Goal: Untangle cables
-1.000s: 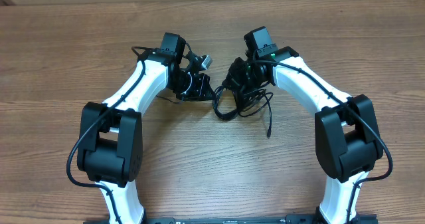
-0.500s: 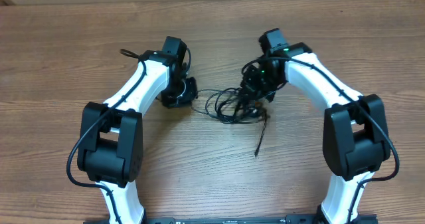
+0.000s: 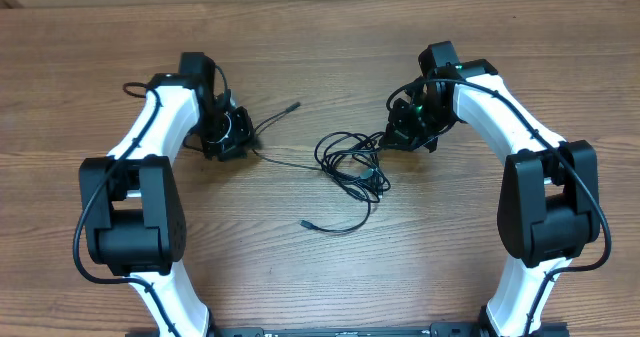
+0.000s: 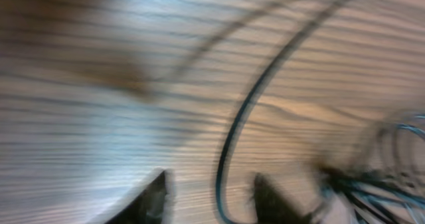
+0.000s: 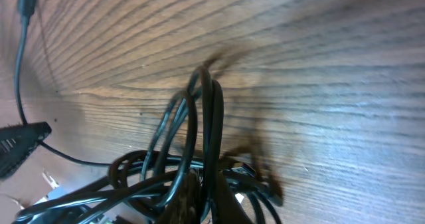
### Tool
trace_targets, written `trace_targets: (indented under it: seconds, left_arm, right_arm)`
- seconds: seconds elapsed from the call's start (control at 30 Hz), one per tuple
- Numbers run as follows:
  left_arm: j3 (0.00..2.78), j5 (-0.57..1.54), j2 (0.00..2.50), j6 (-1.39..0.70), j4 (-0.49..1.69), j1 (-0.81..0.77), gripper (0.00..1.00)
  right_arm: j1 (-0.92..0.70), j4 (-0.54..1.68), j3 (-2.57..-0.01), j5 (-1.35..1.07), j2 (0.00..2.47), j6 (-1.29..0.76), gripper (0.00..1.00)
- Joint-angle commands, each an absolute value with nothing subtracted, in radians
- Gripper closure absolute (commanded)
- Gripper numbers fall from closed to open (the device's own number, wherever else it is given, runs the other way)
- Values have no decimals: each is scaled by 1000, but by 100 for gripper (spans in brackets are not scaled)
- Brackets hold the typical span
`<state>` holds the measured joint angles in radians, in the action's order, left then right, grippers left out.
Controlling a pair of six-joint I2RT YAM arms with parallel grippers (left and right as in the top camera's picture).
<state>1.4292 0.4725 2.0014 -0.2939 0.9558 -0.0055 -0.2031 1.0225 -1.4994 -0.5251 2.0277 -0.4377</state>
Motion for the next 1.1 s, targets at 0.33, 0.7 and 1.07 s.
trace_targets:
  seconds: [0.33, 0.7, 1.07]
  left_arm:
    - [1457, 1000, 2000, 332, 926, -125, 15]
    - [1457, 662, 2001, 258, 926, -310, 41]
    - [1458, 396, 1971, -52, 933, -240, 96]
  right_arm:
    - [-272, 995, -1504, -586, 1999, -387, 96]
    - [-307, 982, -1504, -586, 1999, -388, 96]
    - [-307, 1019, -1504, -502, 1999, -392, 96]
